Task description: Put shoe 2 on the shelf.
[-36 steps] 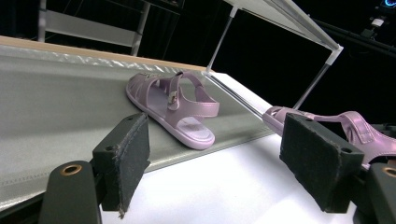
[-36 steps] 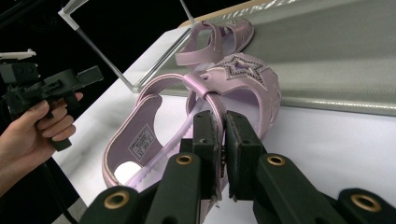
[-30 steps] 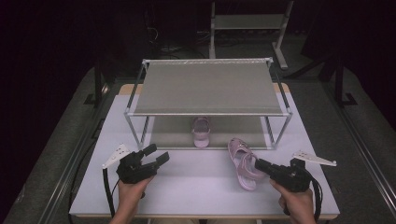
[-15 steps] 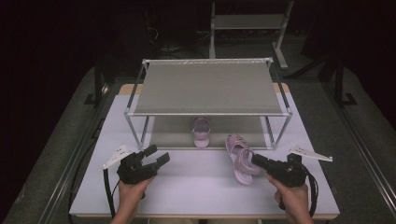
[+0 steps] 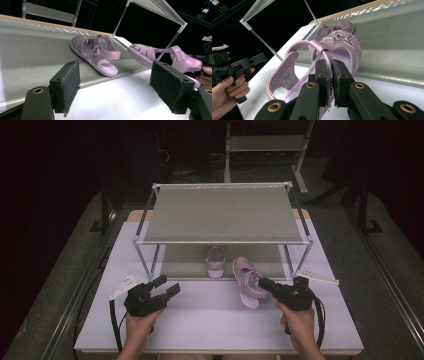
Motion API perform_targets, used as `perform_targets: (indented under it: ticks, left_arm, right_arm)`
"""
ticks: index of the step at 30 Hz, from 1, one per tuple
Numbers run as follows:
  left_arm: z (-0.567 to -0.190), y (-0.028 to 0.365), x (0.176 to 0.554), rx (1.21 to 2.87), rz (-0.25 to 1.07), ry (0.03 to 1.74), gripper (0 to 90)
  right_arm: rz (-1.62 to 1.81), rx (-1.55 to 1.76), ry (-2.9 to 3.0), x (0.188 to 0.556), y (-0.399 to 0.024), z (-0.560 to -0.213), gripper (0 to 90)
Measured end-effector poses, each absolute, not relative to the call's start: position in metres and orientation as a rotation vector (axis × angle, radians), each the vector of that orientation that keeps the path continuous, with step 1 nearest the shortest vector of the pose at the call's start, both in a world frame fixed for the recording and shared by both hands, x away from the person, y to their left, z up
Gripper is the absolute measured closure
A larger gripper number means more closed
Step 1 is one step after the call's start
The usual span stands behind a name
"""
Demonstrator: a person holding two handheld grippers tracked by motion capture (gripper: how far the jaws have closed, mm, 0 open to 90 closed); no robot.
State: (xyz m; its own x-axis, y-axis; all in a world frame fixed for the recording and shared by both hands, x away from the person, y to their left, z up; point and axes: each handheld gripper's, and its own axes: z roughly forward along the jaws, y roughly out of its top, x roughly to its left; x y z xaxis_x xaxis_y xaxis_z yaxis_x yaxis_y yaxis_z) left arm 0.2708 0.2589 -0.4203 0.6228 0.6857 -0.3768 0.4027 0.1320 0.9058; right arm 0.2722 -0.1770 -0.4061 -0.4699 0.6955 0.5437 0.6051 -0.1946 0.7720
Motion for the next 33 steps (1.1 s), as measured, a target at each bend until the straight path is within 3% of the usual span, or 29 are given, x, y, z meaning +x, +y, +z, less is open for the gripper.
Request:
perform_targets:
  ticks: [33]
  left_arm:
    - [-0.420, 0.257, 0.270, 1.482, 0.245, 0.953, 23.9]
  right_arm:
    - [1.671, 1.592, 1.792, 0.331, -0.148, -0.424, 82.8]
